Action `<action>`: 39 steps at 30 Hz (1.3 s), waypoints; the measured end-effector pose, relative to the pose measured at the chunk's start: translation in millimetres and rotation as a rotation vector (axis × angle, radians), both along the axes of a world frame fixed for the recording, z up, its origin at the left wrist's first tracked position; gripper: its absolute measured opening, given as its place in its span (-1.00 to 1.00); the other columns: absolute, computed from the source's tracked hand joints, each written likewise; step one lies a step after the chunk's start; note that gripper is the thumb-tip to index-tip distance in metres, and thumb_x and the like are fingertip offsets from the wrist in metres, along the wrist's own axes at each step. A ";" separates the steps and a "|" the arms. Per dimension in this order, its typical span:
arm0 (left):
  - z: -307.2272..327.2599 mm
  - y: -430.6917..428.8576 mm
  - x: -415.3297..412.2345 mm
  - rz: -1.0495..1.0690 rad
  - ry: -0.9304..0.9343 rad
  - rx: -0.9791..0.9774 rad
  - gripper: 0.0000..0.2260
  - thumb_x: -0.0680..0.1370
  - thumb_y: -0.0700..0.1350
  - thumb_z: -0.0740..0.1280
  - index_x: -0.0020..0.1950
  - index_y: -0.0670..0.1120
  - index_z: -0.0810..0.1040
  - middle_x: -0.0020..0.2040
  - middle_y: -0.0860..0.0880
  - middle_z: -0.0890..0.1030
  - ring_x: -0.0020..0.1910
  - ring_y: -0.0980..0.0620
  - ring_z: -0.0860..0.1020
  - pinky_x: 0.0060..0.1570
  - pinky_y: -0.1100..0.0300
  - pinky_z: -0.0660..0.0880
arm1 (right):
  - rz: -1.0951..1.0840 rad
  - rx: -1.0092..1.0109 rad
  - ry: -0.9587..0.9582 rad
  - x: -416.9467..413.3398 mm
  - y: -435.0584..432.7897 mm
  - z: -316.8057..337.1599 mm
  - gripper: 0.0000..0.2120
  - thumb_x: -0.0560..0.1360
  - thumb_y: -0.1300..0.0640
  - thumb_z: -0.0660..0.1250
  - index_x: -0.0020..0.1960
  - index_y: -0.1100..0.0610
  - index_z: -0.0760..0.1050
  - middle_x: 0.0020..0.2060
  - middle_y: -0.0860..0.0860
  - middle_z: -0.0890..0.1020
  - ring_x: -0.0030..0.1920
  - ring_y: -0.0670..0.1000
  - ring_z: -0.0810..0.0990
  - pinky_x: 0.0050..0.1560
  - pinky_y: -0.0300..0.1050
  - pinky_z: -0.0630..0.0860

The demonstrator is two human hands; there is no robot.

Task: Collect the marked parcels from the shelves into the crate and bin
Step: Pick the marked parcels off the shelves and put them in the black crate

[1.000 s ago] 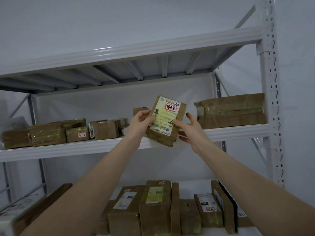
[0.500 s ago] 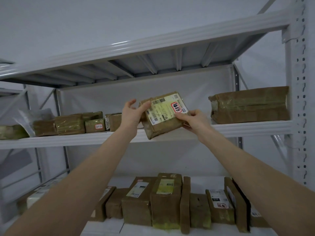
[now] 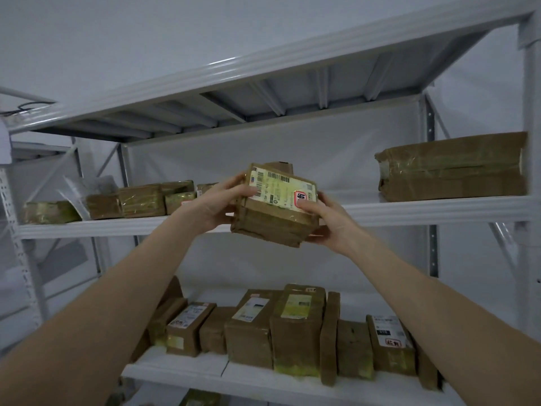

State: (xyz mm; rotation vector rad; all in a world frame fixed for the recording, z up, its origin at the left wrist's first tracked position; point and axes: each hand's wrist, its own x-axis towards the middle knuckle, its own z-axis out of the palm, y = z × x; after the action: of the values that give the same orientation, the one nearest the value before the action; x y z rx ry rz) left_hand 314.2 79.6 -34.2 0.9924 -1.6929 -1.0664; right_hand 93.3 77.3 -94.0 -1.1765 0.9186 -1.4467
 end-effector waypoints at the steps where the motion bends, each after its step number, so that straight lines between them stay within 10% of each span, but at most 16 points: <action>1: -1.4 0.9 2.5 0.004 0.002 -0.001 -0.63 0.49 -0.08 0.38 0.27 0.17 0.44 0.12 -0.10 0.60 0.08 -0.10 0.55 0.08 -0.03 0.53 | 0.060 0.005 -0.023 0.9 3.5 -0.5 -0.46 0.37 0.15 0.51 0.29 -0.06 0.43 0.06 0.08 0.65 -0.01 0.13 0.65 0.05 0.25 0.57; 10: -62.4 10.9 -7.5 0.568 0.521 -0.189 -0.60 0.58 0.14 0.23 0.32 -0.04 0.36 0.14 0.03 0.47 0.13 0.05 0.45 0.15 0.12 0.37 | 0.067 0.121 -0.320 41.9 7.6 -38.1 -0.52 0.38 0.26 0.49 0.21 0.09 0.38 0.01 0.17 0.60 -0.02 0.13 0.62 -0.07 0.14 0.62; 15: -122.1 21.0 2.5 0.446 0.376 -0.093 -0.66 0.60 -0.14 0.25 0.38 0.00 0.39 0.17 -0.04 0.61 -0.05 0.08 0.63 -0.18 0.22 0.60 | 0.048 0.169 -0.045 84.6 -5.4 -70.7 -0.74 0.47 0.12 0.41 0.10 0.11 0.41 0.07 0.13 0.57 0.12 0.12 0.54 0.20 0.08 0.48; 19: -142.0 19.2 43.9 0.500 0.339 -0.021 -0.59 0.58 -0.26 0.20 0.39 0.04 0.41 0.12 -0.05 0.64 0.01 -0.03 0.65 0.03 -0.02 0.60 | -0.030 0.036 0.304 111.8 -11.5 -91.2 -0.82 0.49 0.06 0.39 0.05 0.10 0.53 0.00 0.02 0.63 0.03 -0.01 0.55 0.08 -0.09 0.44; 23: -165.6 26.1 90.7 0.538 0.168 0.010 -0.57 0.54 -0.29 0.29 0.36 0.04 0.40 0.10 0.00 0.64 0.01 0.02 0.64 -0.06 0.10 0.62 | 0.057 -0.024 0.480 160.1 -23.6 -114.2 -0.50 0.46 0.12 0.42 0.38 0.04 0.41 0.14 0.06 0.63 0.04 0.02 0.63 0.14 0.03 0.56; 29: -205.9 29.1 174.8 0.532 0.059 0.101 -0.22 0.45 -0.41 0.35 0.52 0.13 0.16 0.16 0.01 0.60 0.04 0.04 0.63 -0.19 0.19 0.61 | 0.209 0.040 0.460 243.2 -35.3 -145.7 -0.40 0.48 0.27 0.38 0.46 0.03 0.31 0.18 0.06 0.61 -0.02 -0.02 0.65 -0.14 -0.22 0.58; 39: -287.7 29.0 330.1 0.721 0.103 0.214 -0.29 0.48 -0.35 0.37 0.53 0.08 0.20 0.37 0.03 0.45 0.19 -0.05 0.57 0.05 -0.03 0.59 | 0.355 0.054 0.559 413.9 -58.1 -220.6 -0.40 0.46 0.32 0.36 0.44 0.04 0.31 0.15 0.01 0.54 0.06 0.01 0.55 0.09 -0.04 0.56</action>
State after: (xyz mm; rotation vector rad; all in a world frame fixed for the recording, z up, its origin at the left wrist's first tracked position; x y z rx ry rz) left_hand 644.3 108.6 -322.0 1.5015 -1.0067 -0.7936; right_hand 507.2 19.2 -314.6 -1.6472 1.0438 -0.8133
